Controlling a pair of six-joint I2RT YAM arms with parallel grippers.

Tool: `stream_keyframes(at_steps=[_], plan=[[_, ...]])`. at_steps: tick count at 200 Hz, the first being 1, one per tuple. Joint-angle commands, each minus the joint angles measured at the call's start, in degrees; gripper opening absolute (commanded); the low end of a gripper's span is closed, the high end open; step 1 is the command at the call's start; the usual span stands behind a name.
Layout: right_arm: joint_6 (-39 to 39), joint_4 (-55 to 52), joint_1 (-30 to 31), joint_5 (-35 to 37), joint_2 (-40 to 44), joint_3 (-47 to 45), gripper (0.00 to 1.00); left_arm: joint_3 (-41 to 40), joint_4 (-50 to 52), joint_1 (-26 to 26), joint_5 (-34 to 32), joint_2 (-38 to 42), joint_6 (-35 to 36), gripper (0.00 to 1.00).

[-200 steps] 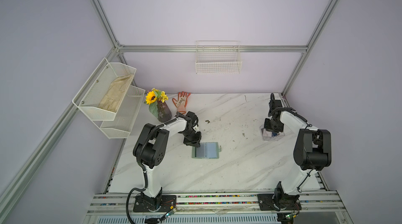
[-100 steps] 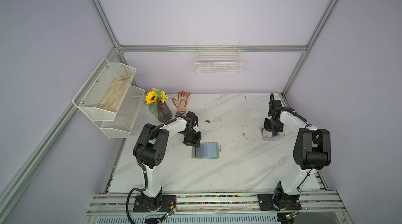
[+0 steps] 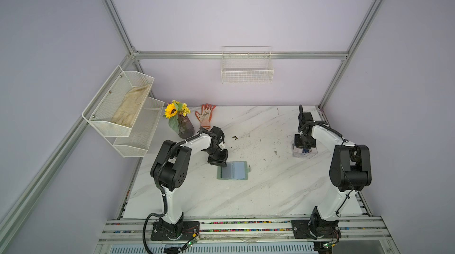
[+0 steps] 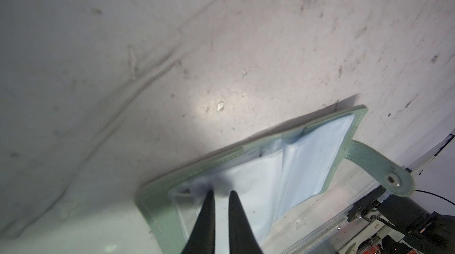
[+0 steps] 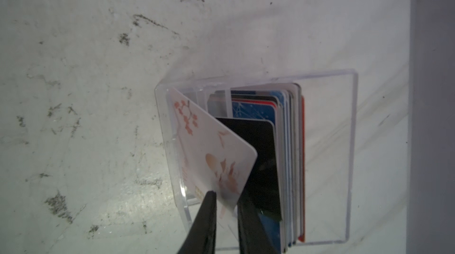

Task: Insert credit cards into a card holder
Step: Pick up the credit card from the storage box.

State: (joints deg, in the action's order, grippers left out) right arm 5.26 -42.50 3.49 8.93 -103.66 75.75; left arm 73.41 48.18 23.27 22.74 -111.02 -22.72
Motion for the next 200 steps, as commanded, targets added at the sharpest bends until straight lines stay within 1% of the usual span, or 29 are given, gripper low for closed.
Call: stream_keyframes(at_steps=[1,24,56,116,143,200], plan=[[-1.3,-1.7,0.9,0.8,-0.5,1.2,0.18,-2.2,-1.6,1.0,-2.5,-5.0,1.3,0.14],[-1.3,-1.0,1.0,0.0,0.4,0.9,0.16,-2.0,-1.6,1.0,-2.5,-5.2,1.3,0.14],[-1.2,-0.4,1.0,-1.1,0.1,0.9,0.15,-2.0,-1.6,1.0,-2.4,-5.2,1.3,0.14],[-1.3,1.9,1.0,-3.9,-2.1,1.3,0.06,-2.7,-1.7,1.0,-2.9,-4.7,1.3,0.14],[-1.4,2.5,0.9,-5.4,-1.1,1.3,0.04,-2.7,-1.6,1.0,-3.0,-4.6,1.3,0.14],[-1.0,2.3,1.0,-6.2,0.4,0.4,0.02,-2.8,-1.7,1.0,-3.0,-4.7,1.2,0.13]])
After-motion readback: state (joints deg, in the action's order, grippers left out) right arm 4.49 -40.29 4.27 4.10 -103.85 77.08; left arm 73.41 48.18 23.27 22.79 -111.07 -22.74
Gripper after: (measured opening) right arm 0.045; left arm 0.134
